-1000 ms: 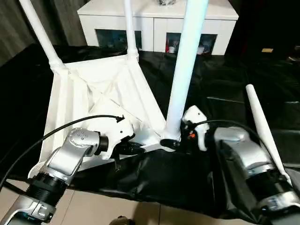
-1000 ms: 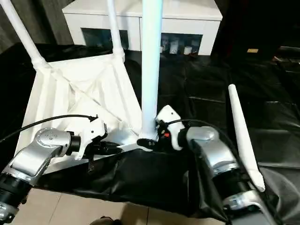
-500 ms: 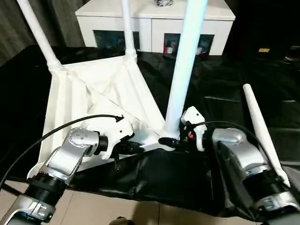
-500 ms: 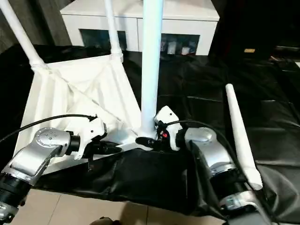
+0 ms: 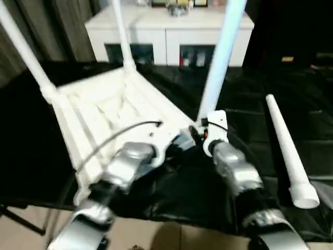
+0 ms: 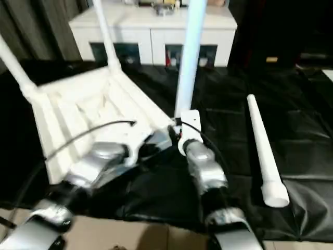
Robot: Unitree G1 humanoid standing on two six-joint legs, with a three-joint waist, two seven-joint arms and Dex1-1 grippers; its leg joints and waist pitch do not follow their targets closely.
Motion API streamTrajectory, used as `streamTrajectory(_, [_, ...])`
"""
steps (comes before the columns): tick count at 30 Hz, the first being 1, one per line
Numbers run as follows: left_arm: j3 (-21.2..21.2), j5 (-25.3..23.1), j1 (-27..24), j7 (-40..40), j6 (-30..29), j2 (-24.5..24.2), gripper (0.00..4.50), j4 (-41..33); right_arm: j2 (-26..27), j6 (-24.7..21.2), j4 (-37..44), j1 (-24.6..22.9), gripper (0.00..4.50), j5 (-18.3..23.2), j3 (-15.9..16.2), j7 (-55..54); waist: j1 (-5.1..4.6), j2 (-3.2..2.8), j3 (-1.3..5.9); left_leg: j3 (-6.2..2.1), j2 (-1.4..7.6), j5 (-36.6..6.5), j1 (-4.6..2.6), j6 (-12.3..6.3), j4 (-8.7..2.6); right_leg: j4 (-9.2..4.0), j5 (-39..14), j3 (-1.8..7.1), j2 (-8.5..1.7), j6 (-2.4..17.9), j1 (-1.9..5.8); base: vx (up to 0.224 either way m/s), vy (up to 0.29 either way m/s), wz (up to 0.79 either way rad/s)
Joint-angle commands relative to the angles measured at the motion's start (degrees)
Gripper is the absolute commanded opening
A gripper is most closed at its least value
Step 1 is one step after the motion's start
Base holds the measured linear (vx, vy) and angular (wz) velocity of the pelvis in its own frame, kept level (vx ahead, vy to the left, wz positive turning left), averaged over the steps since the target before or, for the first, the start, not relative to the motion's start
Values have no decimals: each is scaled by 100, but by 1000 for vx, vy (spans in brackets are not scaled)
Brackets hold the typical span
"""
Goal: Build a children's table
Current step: Insert table leg to table base
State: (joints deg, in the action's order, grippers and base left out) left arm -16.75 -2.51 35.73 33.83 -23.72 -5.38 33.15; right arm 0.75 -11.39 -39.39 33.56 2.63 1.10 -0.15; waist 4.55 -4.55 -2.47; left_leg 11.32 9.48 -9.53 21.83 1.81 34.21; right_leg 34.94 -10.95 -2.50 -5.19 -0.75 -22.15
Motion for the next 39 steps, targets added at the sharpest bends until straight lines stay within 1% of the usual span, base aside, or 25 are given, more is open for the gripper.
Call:
streamTrajectory(1, [194,-167,149,-728,117,20,0,329,425,44,-224,-83,275,109,164,150,-70,69,305,-245,275,-2642,-219,274,-497,-608,-2517,175,-327,768,39,0,0,0])
streamTrajectory(2, [214,-156,161,-714,134,21,0,339,445,92,-225,-76,310,131,125,179,-70,69,305,-245,275,-2642,-219,274,-497,-608,-2517,175,-327,768,39,0,0,0])
streamTrajectory(3, [209,-159,163,-678,153,6,0,330,453,120,-214,-74,331,140,105,190,-81,67,311,-252,275,-2650,-192,235,-508,-597,-2428,168,-326,763,50,0,0,0])
streamTrajectory(5, [197,-155,162,-542,227,-47,0,288,478,212,-174,-64,344,172,47,261,-92,69,313,-251,277,-2662,-187,201,-515,-594,-2364,172,-328,782,44,0,0,0])
streamTrajectory(7, [153,-124,119,-260,316,-169,0,161,453,270,-25,-73,361,205,80,442,-159,56,309,-270,264,-2685,-130,183,-534,-578,-2361,157,-333,786,76,0,0,0])
streamTrajectory(9, [105,-95,27,35,324,-330,0,-31,369,170,222,-109,385,267,170,753,-238,48,339,-315,267,-2494,-19,122,-564,-538,-2124,128,-340,762,181,0,0,0])
streamTrajectory(11, [46,-63,-57,327,392,-473,0,-166,250,106,387,-135,388,269,267,984,-273,52,351,-307,268,-2286,12,46,-542,-513,-1785,134,-340,875,176,0,0,0])
streamTrajectory(12, [35,-46,-103,434,359,-550,0,-238,148,54,506,-170,388,271,347,1189,-256,53,371,-285,271,-2158,-9,-1,-513,-502,-1611,140,-345,981,161,0,0,0])
streamTrajectory(13, [-2,-11,-181,666,429,-695,0,-353,-31,-12,705,-241,388,243,439,1448,-233,56,364,-263,274,-2117,-40,-55,-487,-514,-1551,146,-334,1068,136,0,0,0])
streamTrajectory(14, [-2,-11,-181,666,429,-695,0,-353,-31,-12,705,-241,388,243,439,1448,-233,56,364,-263,274,-2117,-40,-55,-487,-514,-1551,146,-334,1068,136,0,0,0])
streamTrajectory(15, [-40,54,-306,983,432,-907,0,-575,-259,-123,950,-342,388,312,430,1773,-218,62,358,-231,275,-2053,-55,-98,-472,-519,-1570,157,-339,1148,111,0,0,0])
streamTrajectory(16, [-42,59,-315,1005,436,-921,0,-590,-273,-131,965,-348,388,318,426,1790,-198,58,367,-237,288,-2000,-59,-109,-466,-505,-1529,161,-347,1155,126,0,0,0])
streamTrajectory(18, [-24,136,-449,1224,349,-1143,0,-864,-517,-278,1253,-467,388,449,323,2131,-174,43,370,-229,314,-1838,-58,-139,-472,-477,-1317,158,-324,1200,117,0,0,0])
streamTrajectory(19, [-21,138,-469,1233,276,-1192,0,-903,-562,-316,1319,-496,388,465,287,2177,-140,39,395,-219,327,-1688,-73,-141,-457,-440,-1034,156,-316,1257,116,0,0,0])
streamTrajectory(21, [-2,128,-502,1203,111,-1242,0,-929,-561,-609,1409,-547,388,619,83,2077,-125,34,393,-210,313,-1503,-46,-141,-459,-390,-692,140,-297,1358,133,0,0,0])
streamTrajectory(22, [7,123,-512,1190,61,-1250,0,-932,-553,-721,1431,-563,388,676,12,2025,-132,32,384,-212,311,-1510,-40,-136,-466,-387,-693,139,-300,1368,142,0,0,0])
streamTrajectory(26, [67,19,-536,954,42,-1221,0,-830,-587,-1019,1215,-569,388,505,-144,1428,-140,56,362,-207,304,-1702,-64,-17,-483,-435,-1060,142,-307,1327,123,0,0,0])
streamTrajectory(27, [164,43,-566,755,115,-1134,0,-808,-580,-1104,987,-570,388,474,-395,912,-151,44,349,-198,297,-1837,-88,102,-489,-467,-1314,152,-307,1274,94,0,0,0])
streamTrajectory(30, [203,72,-616,637,173,-1106,0,-897,-536,-1195,1043,-602,388,560,-650,614,-168,26,330,-218,289,-2188,-99,201,-510,-515,-1775,150,-315,1066,83,0,0,0])
streamTrajectory(31, [204,67,-634,582,223,-1114,0,-925,-511,-1258,1177,-619,388,596,-762,533,-175,-5,338,-224,286,-2223,-108,237,-513,-524,-1802,152,-309,1012,74,0,0,0])
streamTrajectory(33, [204,57,-640,551,261,-1117,0,-929,-509,-1281,1225,-626,388,598,-783,516,-185,-3,341,-233,282,-2242,-91,256,-517,-516,-1744,150,-306,983,82,0,0,0])
streamTrajectory(35, [226,5,-606,441,347,-1137,0,-848,-524,-1370,1387,-633,388,627,-816,501,-217,-48,347,-245,275,-2218,-70,261,-521,-497,-1568,139,-298,1000,102,0,0,0])
streamTrajectory(36, [226,5,-606,441,347,-1137,0,-848,-524,-1370,1387,-633,388,627,-816,501,-236,-16,344,-238,275,-2212,-64,244,-521,-507,-1521,137,-291,1002,106,0,0,0])
streamTrajectory(38, [245,-61,-555,318,472,-1166,0,-738,-588,-1396,1526,-621,388,614,-740,558,-266,-38,348,-231,262,-2078,-43,158,-499,-505,-1411,132,-302,1051,124,0,0,0])
streamTrajectory(39, [296,-153,-468,52,627,-1172,28,-581,-698,-1405,1708,-599,389,543,-611,649,-266,-58,350,-227,257,-2038,-50,131,-487,-507,-1385,130,-295,1056,122,0,0,0])
